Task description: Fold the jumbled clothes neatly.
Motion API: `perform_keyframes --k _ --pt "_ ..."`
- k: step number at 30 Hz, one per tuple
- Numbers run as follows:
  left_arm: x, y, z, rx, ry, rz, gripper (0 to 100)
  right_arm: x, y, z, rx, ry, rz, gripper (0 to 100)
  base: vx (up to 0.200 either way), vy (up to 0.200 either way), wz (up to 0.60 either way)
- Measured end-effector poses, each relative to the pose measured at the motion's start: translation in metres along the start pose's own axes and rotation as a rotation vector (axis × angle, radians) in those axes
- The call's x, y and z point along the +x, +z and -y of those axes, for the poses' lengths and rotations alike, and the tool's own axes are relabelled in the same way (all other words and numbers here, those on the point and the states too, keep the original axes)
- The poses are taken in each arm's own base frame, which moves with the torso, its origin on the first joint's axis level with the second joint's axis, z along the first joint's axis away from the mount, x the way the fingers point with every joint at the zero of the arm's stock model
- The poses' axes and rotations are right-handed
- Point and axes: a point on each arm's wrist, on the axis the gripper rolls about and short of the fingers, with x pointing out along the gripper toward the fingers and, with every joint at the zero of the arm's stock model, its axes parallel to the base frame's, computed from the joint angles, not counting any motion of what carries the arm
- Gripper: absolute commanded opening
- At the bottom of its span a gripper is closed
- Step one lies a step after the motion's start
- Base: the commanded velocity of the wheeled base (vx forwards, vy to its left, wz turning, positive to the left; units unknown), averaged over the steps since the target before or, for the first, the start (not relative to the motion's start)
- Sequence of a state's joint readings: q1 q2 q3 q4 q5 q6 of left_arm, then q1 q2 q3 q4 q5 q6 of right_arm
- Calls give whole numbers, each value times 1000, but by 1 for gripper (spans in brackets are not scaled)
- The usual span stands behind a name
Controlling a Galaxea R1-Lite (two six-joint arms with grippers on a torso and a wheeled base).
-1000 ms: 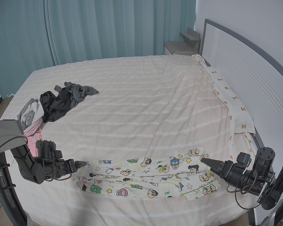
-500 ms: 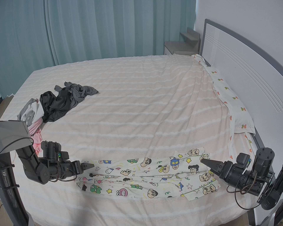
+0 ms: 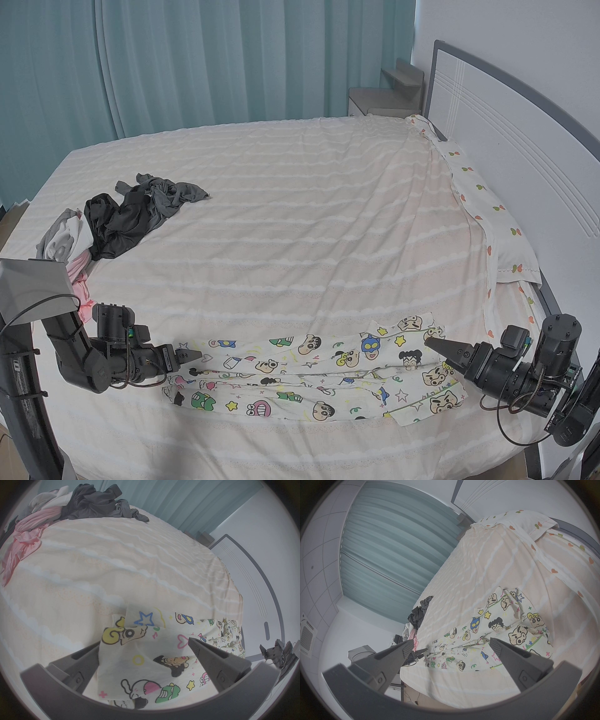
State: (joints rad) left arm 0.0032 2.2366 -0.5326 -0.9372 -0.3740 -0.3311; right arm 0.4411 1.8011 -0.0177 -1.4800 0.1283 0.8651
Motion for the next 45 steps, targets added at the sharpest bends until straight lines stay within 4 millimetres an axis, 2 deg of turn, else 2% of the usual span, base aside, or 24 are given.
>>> perform_keyframes --k 18,19,34,45 --pt "14 -6 -5 -11 5 -9 100 1 -1 0 2 -2 -4 100 0 0 0" --pt "14 -7 -5 -11 5 -12 0 1 -1 1 2 -3 -5 100 0 0 0" --pt "15 -10 -2 -25 -33 -38 0 1 0 2 4 -11 -2 100 0 0 0" --pt "-2 4 0 -78 -43 16 0 1 1 3 6 -13 3 100 0 0 0"
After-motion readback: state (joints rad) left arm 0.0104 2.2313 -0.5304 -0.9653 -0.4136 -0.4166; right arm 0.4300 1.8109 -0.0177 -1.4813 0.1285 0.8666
